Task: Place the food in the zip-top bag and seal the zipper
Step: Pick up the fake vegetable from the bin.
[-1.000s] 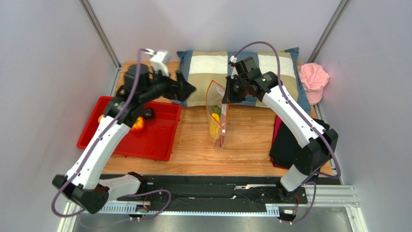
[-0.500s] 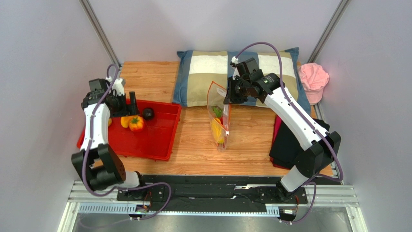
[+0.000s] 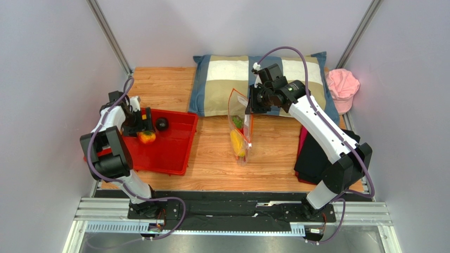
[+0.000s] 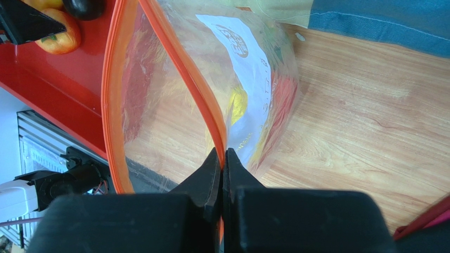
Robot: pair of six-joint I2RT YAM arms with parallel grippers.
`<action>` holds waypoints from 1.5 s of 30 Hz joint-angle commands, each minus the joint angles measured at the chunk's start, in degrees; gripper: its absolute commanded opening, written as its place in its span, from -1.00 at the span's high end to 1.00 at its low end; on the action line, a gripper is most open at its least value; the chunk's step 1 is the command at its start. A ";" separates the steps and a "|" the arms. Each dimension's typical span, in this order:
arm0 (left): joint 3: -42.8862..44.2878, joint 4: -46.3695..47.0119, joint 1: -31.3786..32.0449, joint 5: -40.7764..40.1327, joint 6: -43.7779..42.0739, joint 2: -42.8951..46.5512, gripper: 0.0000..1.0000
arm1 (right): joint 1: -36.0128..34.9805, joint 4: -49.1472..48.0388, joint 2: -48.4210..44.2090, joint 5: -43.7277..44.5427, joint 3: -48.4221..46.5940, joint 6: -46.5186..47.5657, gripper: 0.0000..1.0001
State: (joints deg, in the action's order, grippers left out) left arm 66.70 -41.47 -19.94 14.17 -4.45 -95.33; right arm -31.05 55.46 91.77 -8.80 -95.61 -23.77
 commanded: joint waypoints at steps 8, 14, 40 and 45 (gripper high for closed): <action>-2.80 5.71 2.37 0.41 4.10 -1.09 -0.66 | 0.20 -1.85 -1.24 1.06 -0.19 1.27 1.00; -3.24 1.66 2.37 1.21 2.35 4.80 -0.64 | 0.11 -1.85 -1.41 1.06 0.16 1.27 1.00; 0.34 -2.90 6.30 7.07 -3.56 15.16 0.10 | 0.11 -2.38 -0.45 -1.13 -0.45 0.74 1.00; 11.86 -3.54 16.76 19.46 4.17 23.33 -0.03 | 0.20 -2.55 -0.19 -1.75 -0.28 0.48 1.00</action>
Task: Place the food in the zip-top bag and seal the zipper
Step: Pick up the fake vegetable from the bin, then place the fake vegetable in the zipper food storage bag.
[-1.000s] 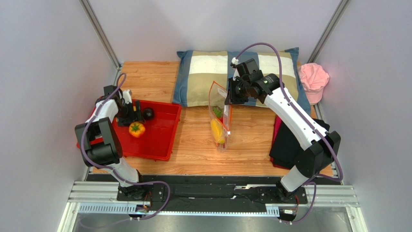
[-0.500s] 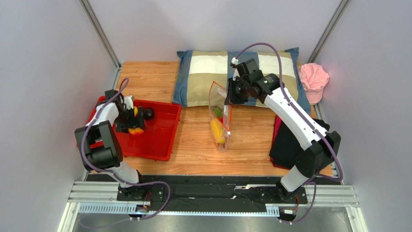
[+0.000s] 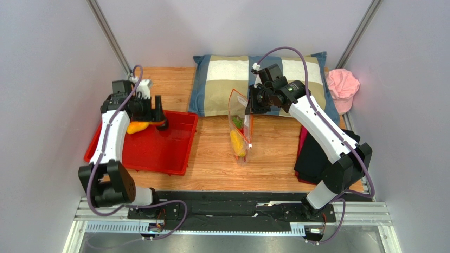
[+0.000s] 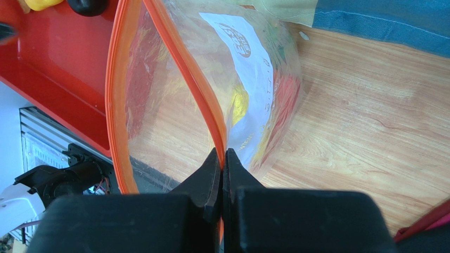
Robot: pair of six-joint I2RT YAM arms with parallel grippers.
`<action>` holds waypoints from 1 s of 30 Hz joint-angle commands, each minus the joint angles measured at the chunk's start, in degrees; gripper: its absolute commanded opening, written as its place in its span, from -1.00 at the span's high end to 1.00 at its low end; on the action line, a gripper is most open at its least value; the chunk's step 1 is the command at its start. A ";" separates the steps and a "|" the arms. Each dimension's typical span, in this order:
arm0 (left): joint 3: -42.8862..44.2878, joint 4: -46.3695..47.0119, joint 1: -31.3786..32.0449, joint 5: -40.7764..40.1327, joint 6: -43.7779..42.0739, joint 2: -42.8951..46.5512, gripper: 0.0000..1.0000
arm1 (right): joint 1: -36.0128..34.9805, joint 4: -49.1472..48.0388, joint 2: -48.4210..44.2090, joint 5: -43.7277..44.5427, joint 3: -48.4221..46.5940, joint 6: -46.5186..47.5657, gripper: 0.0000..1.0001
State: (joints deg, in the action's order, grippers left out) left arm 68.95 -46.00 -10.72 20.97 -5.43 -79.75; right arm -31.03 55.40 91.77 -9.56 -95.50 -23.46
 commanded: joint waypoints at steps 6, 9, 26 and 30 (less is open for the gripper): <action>17.01 14.95 29.33 12.44 20.27 8.29 -0.07 | 0.09 -2.66 1.22 -1.16 -1.88 -0.27 1.00; 16.66 21.55 37.95 10.33 23.88 5.40 -0.08 | 0.09 -2.66 1.66 -1.34 -2.58 -0.70 1.00; 19.91 20.69 47.72 1.71 19.50 -4.82 -0.98 | 0.18 -2.66 -0.62 -0.19 -0.47 -0.27 1.00; 24.99 15.43 45.80 0.74 18.44 -3.75 -0.98 | 0.18 -2.66 -0.36 -0.19 -0.91 -0.09 1.00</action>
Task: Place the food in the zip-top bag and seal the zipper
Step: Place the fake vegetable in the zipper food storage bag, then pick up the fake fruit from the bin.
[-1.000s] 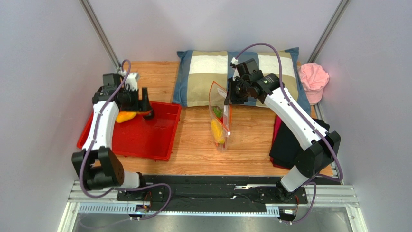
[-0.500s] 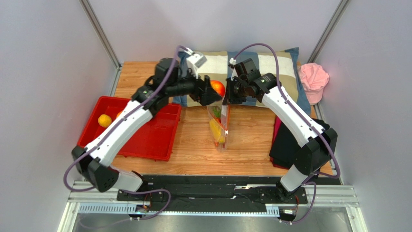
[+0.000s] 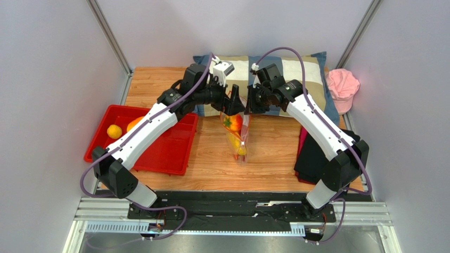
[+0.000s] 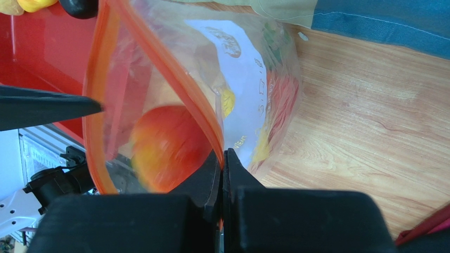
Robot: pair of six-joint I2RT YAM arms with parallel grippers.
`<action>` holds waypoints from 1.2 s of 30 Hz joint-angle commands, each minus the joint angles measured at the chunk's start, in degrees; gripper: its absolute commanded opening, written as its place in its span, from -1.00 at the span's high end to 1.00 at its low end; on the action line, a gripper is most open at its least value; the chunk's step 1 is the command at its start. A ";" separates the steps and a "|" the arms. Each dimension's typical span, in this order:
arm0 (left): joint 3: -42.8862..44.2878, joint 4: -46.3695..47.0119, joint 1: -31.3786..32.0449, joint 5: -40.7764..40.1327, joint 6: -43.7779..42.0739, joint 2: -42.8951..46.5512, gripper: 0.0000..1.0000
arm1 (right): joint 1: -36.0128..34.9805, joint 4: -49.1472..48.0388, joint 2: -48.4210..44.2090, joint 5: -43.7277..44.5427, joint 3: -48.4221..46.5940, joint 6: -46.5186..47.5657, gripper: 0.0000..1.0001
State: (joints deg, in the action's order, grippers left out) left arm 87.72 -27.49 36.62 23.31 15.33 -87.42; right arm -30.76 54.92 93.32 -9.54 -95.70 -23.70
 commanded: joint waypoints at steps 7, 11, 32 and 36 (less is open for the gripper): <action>-3.60 -8.45 -23.06 2.09 -6.53 11.91 -0.98 | 0.09 -2.36 -1.74 -0.04 -1.42 0.15 1.00; -7.21 -15.30 -37.73 4.03 -17.68 11.92 -0.98 | 0.09 -2.53 -1.65 0.05 -1.68 0.24 1.00; 9.37 -30.51 -56.49 -0.02 -74.03 -21.20 -0.78 | 0.18 -2.18 -2.35 0.14 0.07 0.59 1.00; 9.93 -31.67 -55.70 -0.46 -77.28 -25.07 -0.74 | 0.27 -2.27 -2.18 0.66 -0.36 0.85 1.00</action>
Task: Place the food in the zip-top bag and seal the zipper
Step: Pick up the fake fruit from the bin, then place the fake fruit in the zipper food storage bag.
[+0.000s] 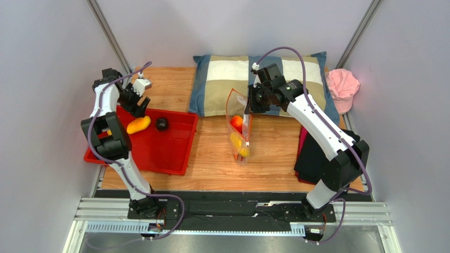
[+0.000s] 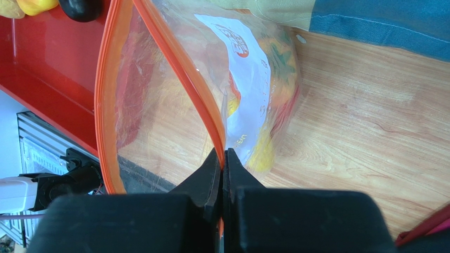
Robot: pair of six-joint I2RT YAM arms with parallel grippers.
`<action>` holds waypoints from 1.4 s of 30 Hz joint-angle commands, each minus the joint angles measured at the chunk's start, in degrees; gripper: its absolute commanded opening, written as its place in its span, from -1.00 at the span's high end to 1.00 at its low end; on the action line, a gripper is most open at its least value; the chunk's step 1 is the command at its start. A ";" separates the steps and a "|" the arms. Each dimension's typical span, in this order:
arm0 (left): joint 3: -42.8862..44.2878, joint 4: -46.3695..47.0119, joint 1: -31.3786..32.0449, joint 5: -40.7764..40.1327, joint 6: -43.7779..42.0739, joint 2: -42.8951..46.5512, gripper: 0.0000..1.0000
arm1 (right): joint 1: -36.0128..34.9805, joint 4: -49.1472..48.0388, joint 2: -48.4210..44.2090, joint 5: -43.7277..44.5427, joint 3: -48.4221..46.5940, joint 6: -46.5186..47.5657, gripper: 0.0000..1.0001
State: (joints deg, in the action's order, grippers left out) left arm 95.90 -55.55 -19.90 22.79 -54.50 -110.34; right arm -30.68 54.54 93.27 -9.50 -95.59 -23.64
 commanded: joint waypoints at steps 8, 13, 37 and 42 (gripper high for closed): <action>-4.05 0.44 3.20 -5.64 -8.87 -6.28 -0.70 | 0.44 -1.81 -1.87 1.24 -0.74 0.88 1.00; -5.80 -1.14 3.46 -4.43 -8.34 -6.82 -0.56 | 0.53 -1.81 -1.69 1.15 -1.09 0.96 1.00; -16.24 54.47 39.44 -0.07 82.10 35.46 0.64 | 1.23 -1.90 0.51 -1.49 -3.28 -1.50 1.00; -18.46 58.36 51.18 -9.23 80.16 32.31 0.56 | 1.32 -2.16 0.07 -1.84 -2.76 -1.41 1.00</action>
State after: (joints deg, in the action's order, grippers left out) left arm 79.26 -8.49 24.45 24.36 18.65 -74.96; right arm -29.67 54.52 93.67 -10.57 -96.27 -24.40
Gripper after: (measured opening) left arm 0.708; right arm 0.009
